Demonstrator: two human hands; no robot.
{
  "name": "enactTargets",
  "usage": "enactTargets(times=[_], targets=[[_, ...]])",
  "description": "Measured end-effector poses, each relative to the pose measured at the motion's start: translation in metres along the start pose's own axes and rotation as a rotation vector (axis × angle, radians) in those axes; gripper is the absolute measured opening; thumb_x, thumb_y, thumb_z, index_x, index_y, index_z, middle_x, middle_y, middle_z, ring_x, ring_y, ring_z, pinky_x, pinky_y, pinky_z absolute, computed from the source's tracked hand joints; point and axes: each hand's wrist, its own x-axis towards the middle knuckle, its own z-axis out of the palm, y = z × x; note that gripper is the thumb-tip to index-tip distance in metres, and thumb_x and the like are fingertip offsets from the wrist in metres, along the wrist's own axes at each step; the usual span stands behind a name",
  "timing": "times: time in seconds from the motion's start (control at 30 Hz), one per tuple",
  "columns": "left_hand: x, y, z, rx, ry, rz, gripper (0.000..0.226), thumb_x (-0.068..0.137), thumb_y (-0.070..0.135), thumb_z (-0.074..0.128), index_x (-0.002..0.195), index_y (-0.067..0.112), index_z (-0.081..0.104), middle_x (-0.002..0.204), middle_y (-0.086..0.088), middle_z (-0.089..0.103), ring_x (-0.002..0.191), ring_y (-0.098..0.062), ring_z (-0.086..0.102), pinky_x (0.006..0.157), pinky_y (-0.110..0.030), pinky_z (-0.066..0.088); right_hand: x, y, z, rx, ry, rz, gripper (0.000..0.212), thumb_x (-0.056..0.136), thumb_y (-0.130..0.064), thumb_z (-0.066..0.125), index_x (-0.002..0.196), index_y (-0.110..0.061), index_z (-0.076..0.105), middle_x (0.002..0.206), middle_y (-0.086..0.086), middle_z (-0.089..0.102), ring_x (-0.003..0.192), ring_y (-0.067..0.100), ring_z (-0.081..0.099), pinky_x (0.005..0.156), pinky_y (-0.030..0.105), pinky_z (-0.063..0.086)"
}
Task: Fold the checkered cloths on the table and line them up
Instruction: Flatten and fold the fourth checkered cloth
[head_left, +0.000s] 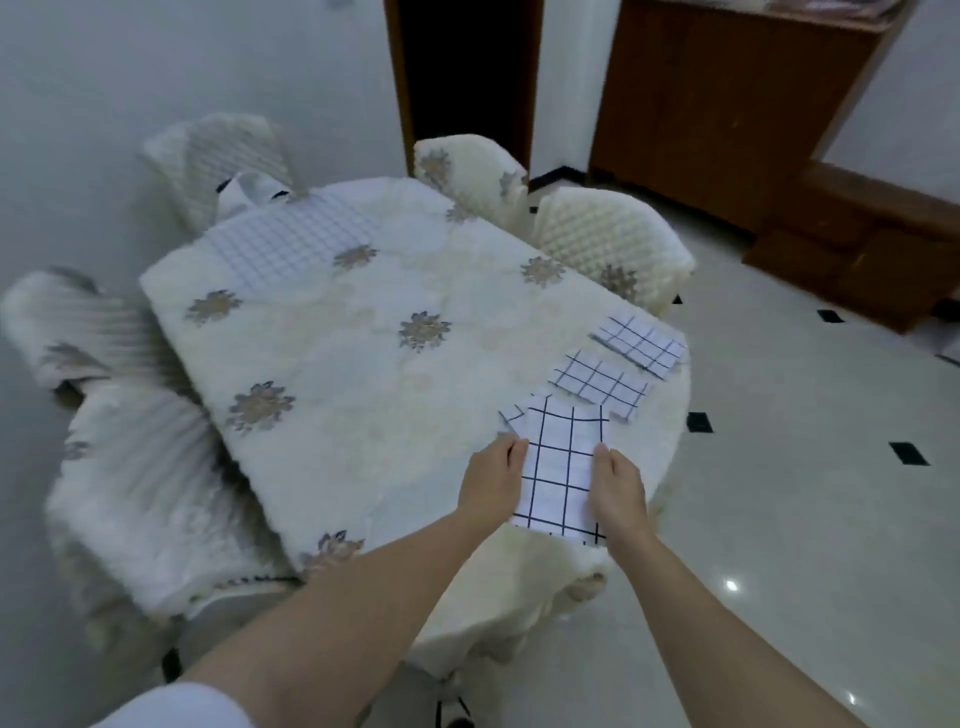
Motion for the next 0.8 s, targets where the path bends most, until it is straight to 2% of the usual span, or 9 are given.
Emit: enactTargets(times=[0.1,0.2,0.23,0.3,0.37,0.5,0.6,0.7,0.8], targets=[[-0.001,-0.041,-0.037,-0.053,0.144,-0.095,0.037,0.107,0.031,0.039,0.072,0.019,0.038,0.064,0.001,0.044,0.058,-0.015,0.037,0.056,-0.033,0.028,0.001,-0.016,0.056,-0.057,-0.149,-0.038,0.047,0.106,-0.038,0.033,0.086,0.000,0.053,0.082,0.011,0.057,0.078,0.028,0.052,0.071,0.037,0.042],[-0.006,-0.076,-0.059,-0.085,0.238,-0.168,0.039,0.107,0.033,0.039,0.071,0.017,0.036,0.060,0.001,0.038,0.054,-0.014,0.032,0.049,-0.027,0.021,-0.003,-0.022,0.103,-0.137,-0.240,-0.068,0.047,0.105,-0.039,0.033,0.096,-0.001,0.058,0.095,0.008,0.061,0.092,0.026,0.055,0.082,0.040,0.044],[-0.007,-0.086,-0.064,-0.095,0.258,-0.189,0.039,0.107,0.033,0.038,0.072,0.016,0.037,0.060,0.001,0.038,0.054,-0.014,0.032,0.049,-0.028,0.020,-0.004,-0.024,0.115,-0.161,-0.264,-0.085,0.044,0.105,-0.038,0.033,0.092,-0.003,0.057,0.093,0.008,0.060,0.091,0.027,0.055,0.081,0.040,0.044],[-0.008,-0.102,-0.070,-0.106,0.288,-0.214,0.039,0.107,0.033,0.038,0.072,0.017,0.037,0.061,0.001,0.038,0.055,-0.014,0.032,0.051,-0.030,0.022,-0.004,-0.025,0.132,-0.222,-0.301,-0.133,0.039,0.106,-0.031,0.034,0.077,-0.008,0.047,0.079,0.007,0.051,0.077,0.023,0.049,0.068,0.036,0.037],[-0.010,-0.113,-0.071,-0.111,0.315,-0.248,0.039,0.107,0.033,0.038,0.071,0.021,0.036,0.062,0.002,0.041,0.056,-0.014,0.034,0.053,-0.032,0.025,-0.002,-0.024,0.143,-0.270,-0.345,-0.164,0.039,0.106,-0.028,0.034,0.073,-0.010,0.042,0.074,0.005,0.043,0.069,0.019,0.042,0.061,0.034,0.031],[-0.012,-0.128,-0.060,-0.132,0.327,-0.310,0.036,0.106,0.033,0.041,0.073,0.019,0.039,0.064,0.002,0.045,0.059,-0.015,0.038,0.056,-0.034,0.028,0.013,-0.008,0.151,-0.331,-0.416,-0.174,0.040,0.107,-0.032,0.033,0.079,-0.007,0.047,0.077,0.008,0.047,0.071,0.019,0.042,0.061,0.034,0.031],[-0.008,-0.130,-0.050,-0.143,0.312,-0.342,0.035,0.106,0.033,0.041,0.075,0.017,0.042,0.065,0.001,0.046,0.059,-0.014,0.039,0.057,-0.034,0.029,0.025,-0.004,0.150,-0.396,-0.444,-0.182,0.040,0.107,-0.031,0.034,0.074,-0.011,0.043,0.073,0.004,0.045,0.068,0.016,0.042,0.059,0.031,0.030],[-0.002,-0.129,-0.040,-0.154,0.289,-0.375,0.035,0.106,0.033,0.041,0.073,0.022,0.041,0.065,0.003,0.045,0.059,-0.012,0.039,0.056,-0.032,0.030,0.037,0.001,0.147,-0.430,-0.467,-0.183,0.040,0.107,-0.030,0.035,0.071,-0.013,0.041,0.070,0.002,0.043,0.066,0.016,0.042,0.057,0.032,0.029],[0.005,-0.128,-0.033,-0.160,0.281,-0.413,0.036,0.106,0.032,0.042,0.070,0.026,0.038,0.064,0.004,0.044,0.059,-0.011,0.039,0.055,-0.030,0.030,0.051,0.008,0.148,-0.437,-0.486,-0.174,0.040,0.107,-0.032,0.036,0.074,-0.011,0.046,0.072,0.005,0.047,0.070,0.021,0.046,0.063,0.035,0.033]])
